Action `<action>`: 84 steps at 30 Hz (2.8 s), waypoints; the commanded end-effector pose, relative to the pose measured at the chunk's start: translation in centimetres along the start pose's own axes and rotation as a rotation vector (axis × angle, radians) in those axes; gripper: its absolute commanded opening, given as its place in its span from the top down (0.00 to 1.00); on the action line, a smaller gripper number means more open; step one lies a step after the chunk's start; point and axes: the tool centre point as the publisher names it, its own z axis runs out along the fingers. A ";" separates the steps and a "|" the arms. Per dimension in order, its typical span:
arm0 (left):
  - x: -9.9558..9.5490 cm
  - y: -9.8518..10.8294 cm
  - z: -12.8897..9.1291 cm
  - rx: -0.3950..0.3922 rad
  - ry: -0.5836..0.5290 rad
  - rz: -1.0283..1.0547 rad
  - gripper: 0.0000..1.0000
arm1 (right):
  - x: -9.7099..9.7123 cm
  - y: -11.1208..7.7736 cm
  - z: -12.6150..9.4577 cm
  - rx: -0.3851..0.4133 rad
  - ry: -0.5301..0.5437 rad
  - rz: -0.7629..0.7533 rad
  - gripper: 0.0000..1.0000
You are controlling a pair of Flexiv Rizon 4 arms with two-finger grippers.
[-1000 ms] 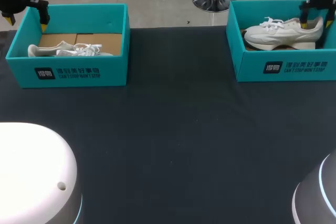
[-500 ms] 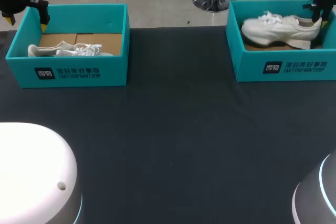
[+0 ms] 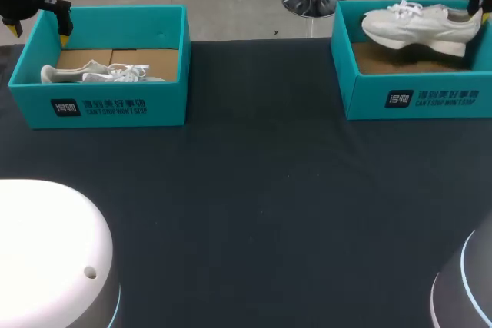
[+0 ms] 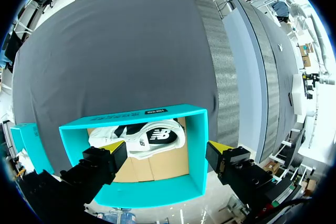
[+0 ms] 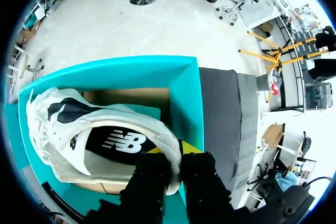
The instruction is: Take the shoe out of the shoebox, open the shoe tongue, remove and reinsert the insole, then place the shoe into the shoebox
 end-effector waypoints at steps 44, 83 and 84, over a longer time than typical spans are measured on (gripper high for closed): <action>0.0 -0.1 -0.1 -0.002 0.002 0.000 0.00 | 3.1 -13.1 -20.6 -0.124 -0.195 -0.028 1.00; 0.0 -0.1 -0.1 -0.002 0.002 0.000 0.00 | 24.2 -39.1 -25.2 -0.180 -0.233 0.028 1.00; 0.0 -0.1 -0.1 -0.002 0.002 0.000 0.00 | 24.2 -39.1 -25.2 -0.180 -0.233 0.028 1.00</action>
